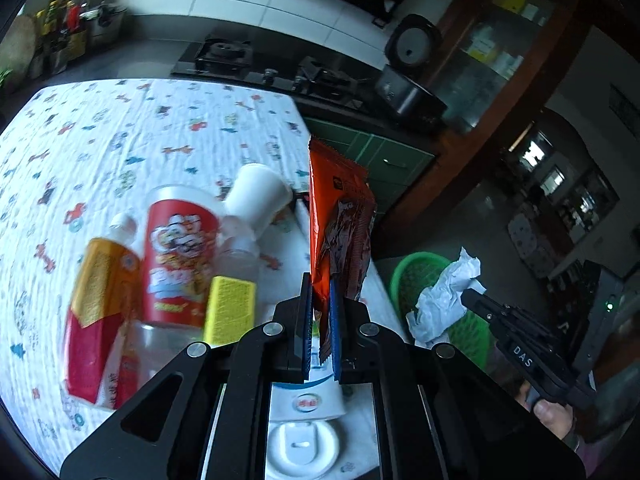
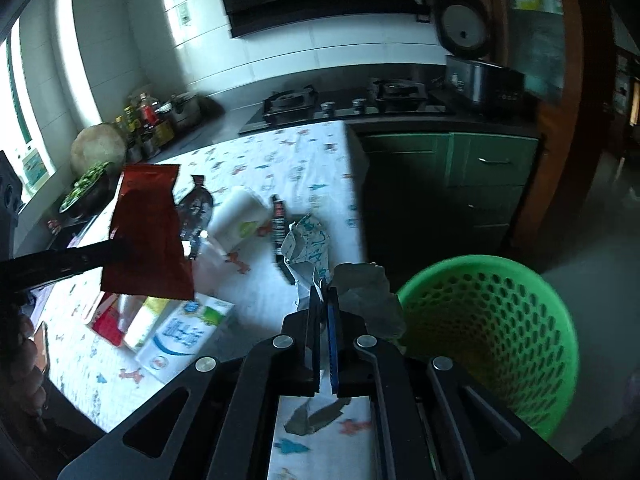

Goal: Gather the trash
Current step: 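Release the plastic into the green basket with the right gripper while the left carries the orange bag, then open the left gripper to drop the orange bag into the basket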

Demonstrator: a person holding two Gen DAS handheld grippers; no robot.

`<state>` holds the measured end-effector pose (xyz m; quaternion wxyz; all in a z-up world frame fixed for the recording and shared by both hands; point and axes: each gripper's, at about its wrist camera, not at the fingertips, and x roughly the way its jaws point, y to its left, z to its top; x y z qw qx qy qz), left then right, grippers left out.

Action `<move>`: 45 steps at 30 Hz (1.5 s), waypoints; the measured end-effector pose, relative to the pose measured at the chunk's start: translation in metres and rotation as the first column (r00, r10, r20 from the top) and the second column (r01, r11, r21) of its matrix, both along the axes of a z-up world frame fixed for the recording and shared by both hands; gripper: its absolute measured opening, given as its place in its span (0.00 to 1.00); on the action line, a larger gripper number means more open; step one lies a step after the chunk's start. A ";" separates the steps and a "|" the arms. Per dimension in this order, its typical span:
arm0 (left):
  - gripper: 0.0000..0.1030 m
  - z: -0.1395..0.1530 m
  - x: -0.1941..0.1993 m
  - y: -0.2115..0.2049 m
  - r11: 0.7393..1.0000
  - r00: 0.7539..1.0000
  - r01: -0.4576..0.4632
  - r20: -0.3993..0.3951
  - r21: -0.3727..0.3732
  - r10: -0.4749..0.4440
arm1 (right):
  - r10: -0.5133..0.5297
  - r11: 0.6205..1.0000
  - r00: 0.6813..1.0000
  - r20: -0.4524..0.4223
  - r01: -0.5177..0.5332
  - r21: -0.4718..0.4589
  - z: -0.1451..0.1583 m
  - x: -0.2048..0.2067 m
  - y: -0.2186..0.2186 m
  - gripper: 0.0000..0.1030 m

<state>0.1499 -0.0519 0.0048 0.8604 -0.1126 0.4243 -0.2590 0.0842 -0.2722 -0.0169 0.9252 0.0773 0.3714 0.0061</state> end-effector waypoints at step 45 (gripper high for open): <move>0.49 -0.053 -0.032 -0.220 0.914 0.927 0.374 -0.109 0.159 -0.360 | -0.350 0.937 0.936 -0.033 0.350 0.009 -0.014 -0.114 -0.137 0.62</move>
